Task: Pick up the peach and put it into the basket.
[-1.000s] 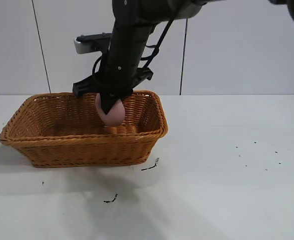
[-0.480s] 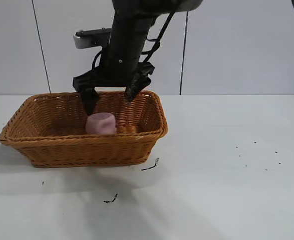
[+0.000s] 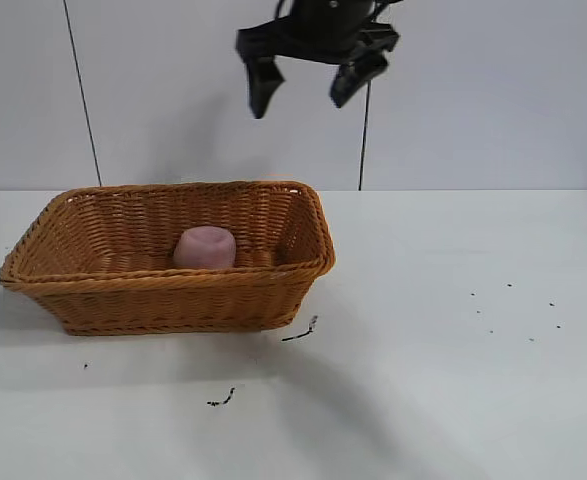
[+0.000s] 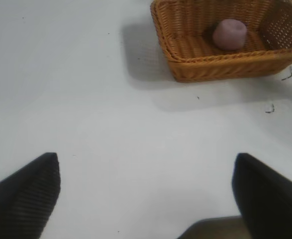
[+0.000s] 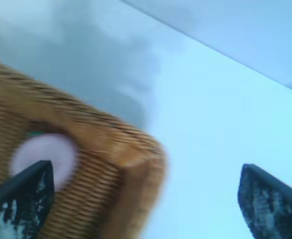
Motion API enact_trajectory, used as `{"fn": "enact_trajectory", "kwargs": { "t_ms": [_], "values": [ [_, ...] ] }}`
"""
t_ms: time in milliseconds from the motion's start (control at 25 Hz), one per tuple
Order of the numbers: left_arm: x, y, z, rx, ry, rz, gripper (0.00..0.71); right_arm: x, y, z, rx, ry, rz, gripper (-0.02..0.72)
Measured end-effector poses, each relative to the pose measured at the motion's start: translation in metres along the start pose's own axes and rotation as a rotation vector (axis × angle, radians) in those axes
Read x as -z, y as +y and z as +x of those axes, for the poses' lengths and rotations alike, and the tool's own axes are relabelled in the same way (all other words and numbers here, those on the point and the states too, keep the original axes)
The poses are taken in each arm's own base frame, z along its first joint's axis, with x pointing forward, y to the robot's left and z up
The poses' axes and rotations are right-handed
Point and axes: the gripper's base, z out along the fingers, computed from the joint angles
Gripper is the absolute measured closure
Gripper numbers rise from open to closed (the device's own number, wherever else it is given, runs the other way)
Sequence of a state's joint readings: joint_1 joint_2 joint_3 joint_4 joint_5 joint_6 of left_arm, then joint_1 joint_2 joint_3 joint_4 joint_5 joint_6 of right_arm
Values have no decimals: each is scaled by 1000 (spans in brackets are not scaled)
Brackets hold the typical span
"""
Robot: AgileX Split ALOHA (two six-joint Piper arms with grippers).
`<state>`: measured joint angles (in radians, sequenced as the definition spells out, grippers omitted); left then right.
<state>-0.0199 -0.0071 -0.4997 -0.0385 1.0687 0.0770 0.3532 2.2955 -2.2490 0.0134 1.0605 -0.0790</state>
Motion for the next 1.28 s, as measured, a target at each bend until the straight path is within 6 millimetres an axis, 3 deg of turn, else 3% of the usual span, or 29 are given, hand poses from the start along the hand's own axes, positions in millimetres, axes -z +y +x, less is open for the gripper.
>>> {"fn": "enact_trajectory", "kwargs": {
  "t_ms": [240, 360, 480, 800, 960, 1120, 1280],
  "values": [
    [0, 0, 0, 0, 0, 0, 18, 7, -102, 20, -180, 44, 102, 15],
    [0, 0, 0, 0, 0, 0, 18, 14, -137, 31, -249, 66, 137, 15],
    [0, 0, 0, 0, 0, 0, 18, 25, -154, 39, -293, 97, 151, 15],
    [0, 0, 0, 0, 0, 0, 18, 57, -152, 38, -301, 90, 153, 15],
    [0, 0, 0, 0, 0, 0, 18, 90, -143, 45, -303, 77, 149, 15],
    [0, 0, 0, 0, 0, 0, 18, 128, -126, 71, -306, 111, 142, 15],
    [0, 0, 0, 0, 0, 0, 18, 172, -101, 117, -310, 148, 134, 15]
  ]
}}
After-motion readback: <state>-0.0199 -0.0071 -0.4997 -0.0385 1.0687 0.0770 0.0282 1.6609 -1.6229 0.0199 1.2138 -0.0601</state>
